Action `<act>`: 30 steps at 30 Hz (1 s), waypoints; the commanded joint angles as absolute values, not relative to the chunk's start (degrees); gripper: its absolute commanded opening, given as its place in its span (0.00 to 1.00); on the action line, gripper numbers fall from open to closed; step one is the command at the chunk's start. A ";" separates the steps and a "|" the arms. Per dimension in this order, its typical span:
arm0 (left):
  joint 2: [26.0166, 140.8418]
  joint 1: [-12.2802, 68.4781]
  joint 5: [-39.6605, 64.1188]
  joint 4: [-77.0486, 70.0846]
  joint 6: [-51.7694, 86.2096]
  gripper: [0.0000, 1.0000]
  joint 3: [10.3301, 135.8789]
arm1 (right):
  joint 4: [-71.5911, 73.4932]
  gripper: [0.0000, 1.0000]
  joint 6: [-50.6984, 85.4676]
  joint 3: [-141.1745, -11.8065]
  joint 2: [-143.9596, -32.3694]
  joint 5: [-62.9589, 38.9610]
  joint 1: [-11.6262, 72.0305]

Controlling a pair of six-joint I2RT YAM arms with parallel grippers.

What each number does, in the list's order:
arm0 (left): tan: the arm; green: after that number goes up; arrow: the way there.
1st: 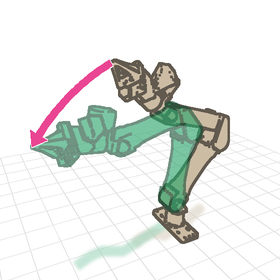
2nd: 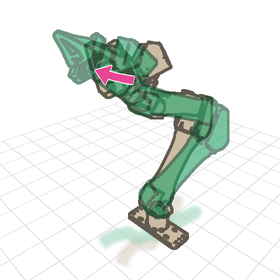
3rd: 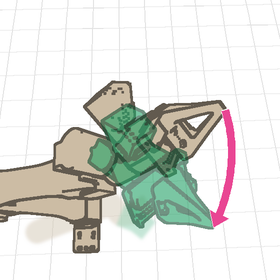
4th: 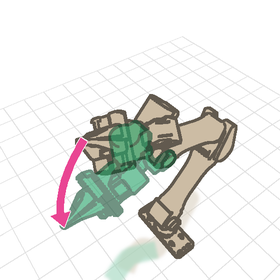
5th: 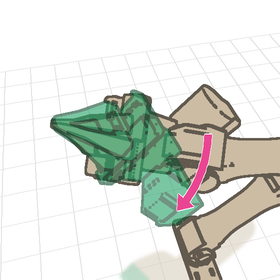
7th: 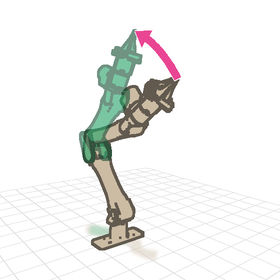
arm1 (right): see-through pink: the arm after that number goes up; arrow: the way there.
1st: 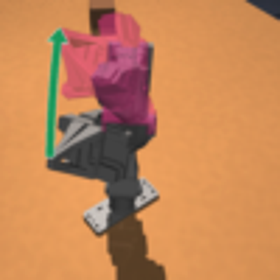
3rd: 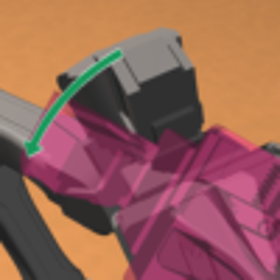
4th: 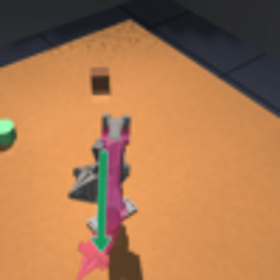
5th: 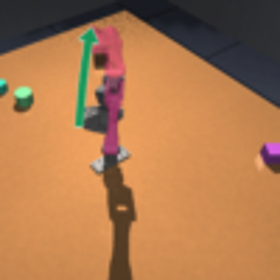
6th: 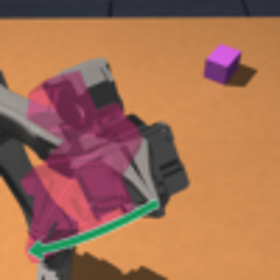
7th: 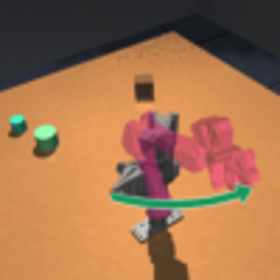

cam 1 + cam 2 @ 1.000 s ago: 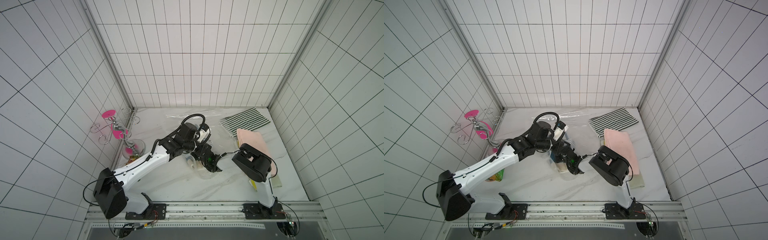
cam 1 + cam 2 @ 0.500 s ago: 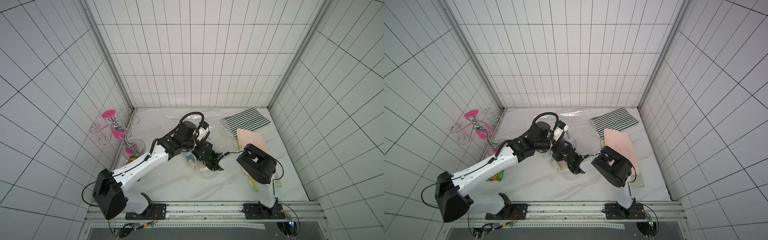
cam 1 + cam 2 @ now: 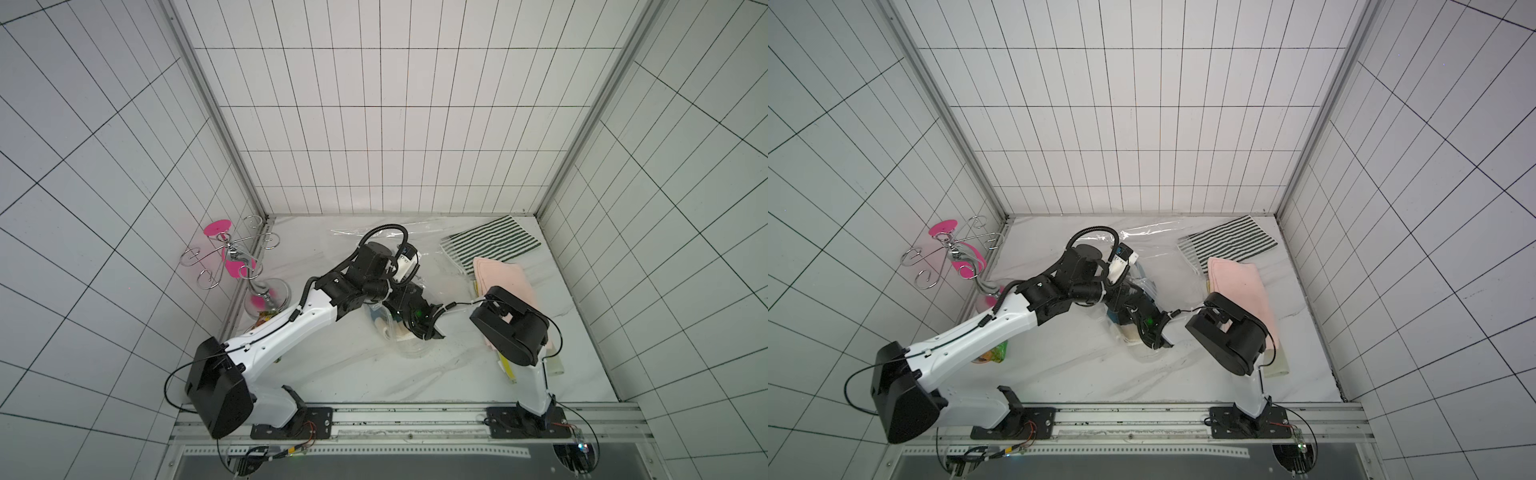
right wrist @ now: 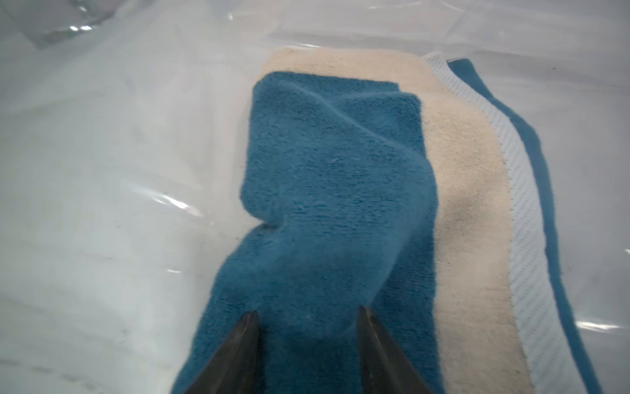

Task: Place the folded towel into the vacuum bag
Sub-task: Place the towel in the vacuum bag.

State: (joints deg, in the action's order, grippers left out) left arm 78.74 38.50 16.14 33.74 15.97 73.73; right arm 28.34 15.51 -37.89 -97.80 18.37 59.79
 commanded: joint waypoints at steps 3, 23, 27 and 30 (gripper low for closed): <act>78.28 38.55 20.59 33.56 13.45 0.00 73.39 | 29.76 0.60 12.68 -41.39 -99.03 19.09 57.61; 79.94 42.41 24.37 36.65 12.03 0.00 68.46 | 29.62 0.09 15.97 -55.49 -112.29 4.89 51.81; 79.43 42.87 26.39 35.61 12.72 0.00 67.12 | 35.28 0.06 12.22 -56.72 -113.45 0.30 51.75; 79.60 43.24 27.16 35.68 12.46 0.00 66.45 | 38.03 0.06 12.00 -59.27 -116.63 -2.35 51.51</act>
